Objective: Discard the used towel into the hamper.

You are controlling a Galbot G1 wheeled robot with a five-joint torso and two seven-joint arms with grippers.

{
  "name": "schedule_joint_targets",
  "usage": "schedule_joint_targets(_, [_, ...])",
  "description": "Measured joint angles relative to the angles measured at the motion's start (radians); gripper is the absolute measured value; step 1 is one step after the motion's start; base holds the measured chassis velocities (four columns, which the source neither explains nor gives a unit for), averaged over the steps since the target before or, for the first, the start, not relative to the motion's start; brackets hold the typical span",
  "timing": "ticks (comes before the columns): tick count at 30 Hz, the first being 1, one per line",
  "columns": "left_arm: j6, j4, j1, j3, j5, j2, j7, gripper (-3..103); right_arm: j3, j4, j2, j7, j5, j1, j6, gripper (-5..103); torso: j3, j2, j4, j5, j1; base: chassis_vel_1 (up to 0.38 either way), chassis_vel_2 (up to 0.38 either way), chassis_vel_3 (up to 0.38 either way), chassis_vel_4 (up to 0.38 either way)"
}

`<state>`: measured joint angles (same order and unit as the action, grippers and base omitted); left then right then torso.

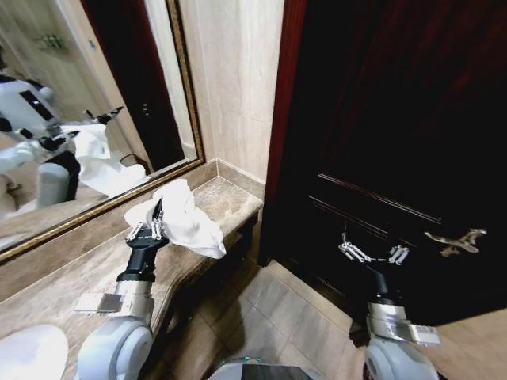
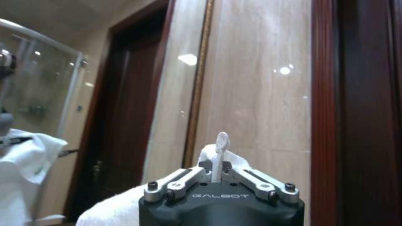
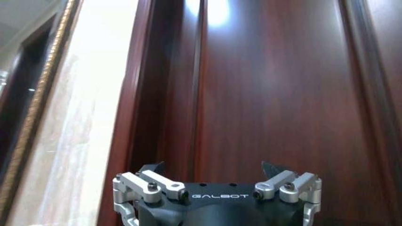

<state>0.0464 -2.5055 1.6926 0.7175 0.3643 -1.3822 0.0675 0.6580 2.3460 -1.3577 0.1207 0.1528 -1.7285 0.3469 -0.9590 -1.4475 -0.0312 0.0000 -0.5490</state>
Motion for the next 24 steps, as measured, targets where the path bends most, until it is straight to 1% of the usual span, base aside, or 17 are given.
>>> schedule_joint_targets(7, [-0.004,0.000,-0.001,-0.004,-0.006,0.006,-0.006,2,0.003,-0.006,-0.008,-0.005,-0.001,0.002,0.031,100,0.000,0.000,0.0001,0.0001,0.000,-0.091,-0.077,-0.089,-0.085])
schedule_joint_targets(12, [-0.004,0.001,-0.001,-0.013,-0.011,0.012,-0.012,2,0.004,-0.014,-0.008,-0.007,0.001,0.004,0.039,100,0.000,0.000,0.0001,0.0000,0.000,-0.106,-0.095,-0.111,-0.112])
schedule_joint_targets(13, [0.001,0.002,-0.001,-0.014,-0.011,0.014,-0.015,2,0.004,-0.015,-0.008,-0.007,0.001,0.005,0.039,100,0.000,0.000,0.0001,0.0001,0.000,-0.118,-0.117,-0.119,-0.126])
schedule_joint_targets(14, [0.026,0.002,-0.001,-0.013,-0.016,0.016,-0.025,2,0.004,-0.018,-0.008,-0.007,0.001,0.008,0.040,100,0.000,0.000,0.0001,0.0000,0.000,-0.110,-0.126,-0.128,-0.142])
schedule_joint_targets(15, [0.033,0.002,0.000,-0.011,-0.021,0.017,-0.027,2,0.004,-0.020,-0.009,-0.007,0.001,0.009,0.042,100,0.000,0.000,0.0002,-0.0001,0.000,-0.116,-0.126,-0.128,-0.142])
schedule_joint_targets(21, [0.036,0.003,0.005,-0.008,-0.024,0.029,-0.033,2,0.002,-0.030,-0.012,-0.007,0.001,0.015,0.049,100,0.000,0.000,0.0004,0.0000,0.000,-0.085,-0.107,-0.089,-0.100])
schedule_joint_targets(22, [0.033,0.004,0.011,-0.012,-0.007,0.042,-0.055,2,0.001,-0.034,-0.013,-0.007,0.001,0.018,0.050,100,0.000,0.000,0.0002,0.0000,0.000,-0.068,-0.057,-0.023,-0.039])
schedule_joint_targets(23, [0.027,0.004,0.024,-0.017,0.027,0.057,-0.106,2,0.000,-0.037,-0.013,-0.007,0.001,0.021,0.050,100,0.000,0.000,0.0000,0.0000,0.000,0.000,0.000,0.000,0.000])
schedule_joint_targets(24, [0.027,0.004,0.024,-0.017,0.027,0.057,-0.106,2,0.000,-0.037,-0.013,-0.007,0.001,0.021,0.050,100,0.000,0.000,0.0000,0.0000,0.000,0.000,0.000,0.000,0.000])
